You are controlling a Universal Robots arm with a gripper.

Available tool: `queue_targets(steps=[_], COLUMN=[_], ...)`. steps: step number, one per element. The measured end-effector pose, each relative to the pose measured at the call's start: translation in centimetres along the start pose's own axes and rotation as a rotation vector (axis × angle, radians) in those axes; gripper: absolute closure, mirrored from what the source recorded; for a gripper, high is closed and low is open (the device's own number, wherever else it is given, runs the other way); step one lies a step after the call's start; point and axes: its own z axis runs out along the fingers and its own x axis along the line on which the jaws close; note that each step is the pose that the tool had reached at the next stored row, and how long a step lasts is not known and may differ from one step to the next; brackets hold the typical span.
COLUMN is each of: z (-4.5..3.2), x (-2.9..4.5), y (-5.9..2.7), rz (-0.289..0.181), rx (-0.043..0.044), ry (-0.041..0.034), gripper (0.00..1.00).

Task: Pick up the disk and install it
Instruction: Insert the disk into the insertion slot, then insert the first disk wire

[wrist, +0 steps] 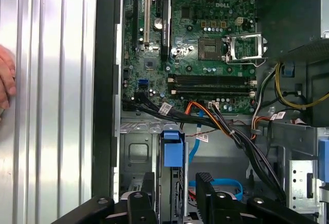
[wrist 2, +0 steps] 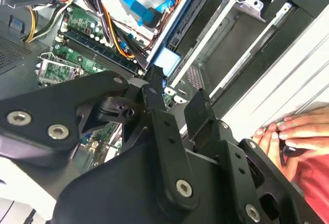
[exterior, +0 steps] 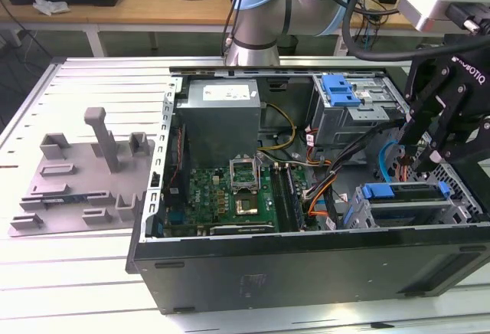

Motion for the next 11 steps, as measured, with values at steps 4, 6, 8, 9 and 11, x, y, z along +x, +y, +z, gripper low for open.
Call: queue_targets(steps=[4, 6, 8, 9, 11], z=[0.03, 0.03, 0.04, 0.04, 0.04], x=[0.00, 0.00, 0.00, 0.00, 0.00], y=[0.00, 0.00, 0.00, 0.00, 0.00], rz=[0.000, 0.000, 0.000, 0.000, 0.000], rx=[0.0000, 0.0000, 0.0000, 0.0000, 0.0000], ry=[-0.0001, 0.0000, 0.0000, 0.0000, 0.0000], gripper=[0.55, 0.55, 0.55, 0.55, 0.55])
